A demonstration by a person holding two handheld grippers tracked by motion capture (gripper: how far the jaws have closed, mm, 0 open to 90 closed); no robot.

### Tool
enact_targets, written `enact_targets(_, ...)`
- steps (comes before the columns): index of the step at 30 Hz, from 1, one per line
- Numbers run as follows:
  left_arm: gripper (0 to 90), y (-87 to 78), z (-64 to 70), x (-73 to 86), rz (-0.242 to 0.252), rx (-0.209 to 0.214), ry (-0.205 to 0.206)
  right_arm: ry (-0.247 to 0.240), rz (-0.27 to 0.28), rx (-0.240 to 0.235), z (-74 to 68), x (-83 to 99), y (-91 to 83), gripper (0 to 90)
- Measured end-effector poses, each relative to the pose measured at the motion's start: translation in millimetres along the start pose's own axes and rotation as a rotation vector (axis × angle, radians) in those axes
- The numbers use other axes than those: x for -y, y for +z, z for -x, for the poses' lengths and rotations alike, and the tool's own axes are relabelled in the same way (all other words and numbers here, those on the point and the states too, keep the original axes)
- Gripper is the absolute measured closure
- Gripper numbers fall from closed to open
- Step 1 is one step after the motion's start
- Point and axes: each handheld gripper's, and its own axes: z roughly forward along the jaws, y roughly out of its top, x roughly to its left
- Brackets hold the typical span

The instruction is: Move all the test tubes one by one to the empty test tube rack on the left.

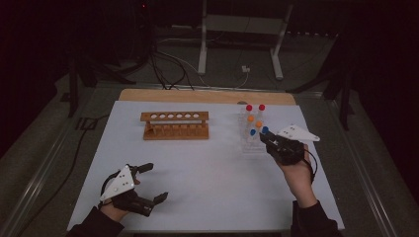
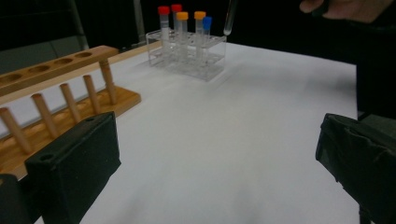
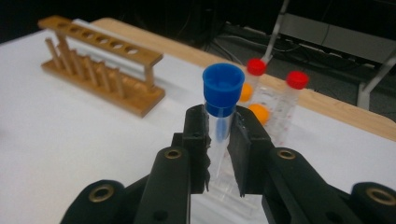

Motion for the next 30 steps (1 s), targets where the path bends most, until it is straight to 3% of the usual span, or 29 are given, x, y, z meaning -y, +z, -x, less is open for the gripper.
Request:
enact_targets(3, 0.5, 4.2, 0.0, -5.9, -0.018, 0.011, -0.004, -0.009, -0.01, -0.032, -8.3, 1.7, 2.5, 77.3)
enact_targets(7, 0.5, 16.1, -1.0, -21.9, -0.054, 0.061, -0.04, -0.019, -0.024, -0.084, -21.2, 5.0, 7.7, 77.3)
enact_targets(11, 0.5, 25.3, -2.7, -31.3, -0.053, 0.092, -0.065, -0.045, -0.04, -0.139, -37.0, 8.2, 13.7, 77.3)
enact_targets(13, 0.5, 34.9, -3.6, -41.6, -0.052, 0.126, -0.058, -0.059, -0.045, -0.162, -43.8, 8.7, 15.5, 77.3)
enact_targets(16, 0.5, 46.0, -5.2, -52.2, -0.049, 0.143, -0.058, -0.065, -0.052, -0.195, -52.3, 9.9, 17.8, 77.3)
enact_targets(24, 1.7, 74.3, -7.5, -75.0, -0.05, 0.165, -0.057, -0.1, -0.073, -0.281, -77.5, 13.9, 23.5, 77.3)
enact_targets(30, 12.8, 95.0, -4.4, -87.6, -0.043, 0.186, -0.039, -0.116, -0.071, -0.312, -86.7, 14.1, 24.0, 77.3)
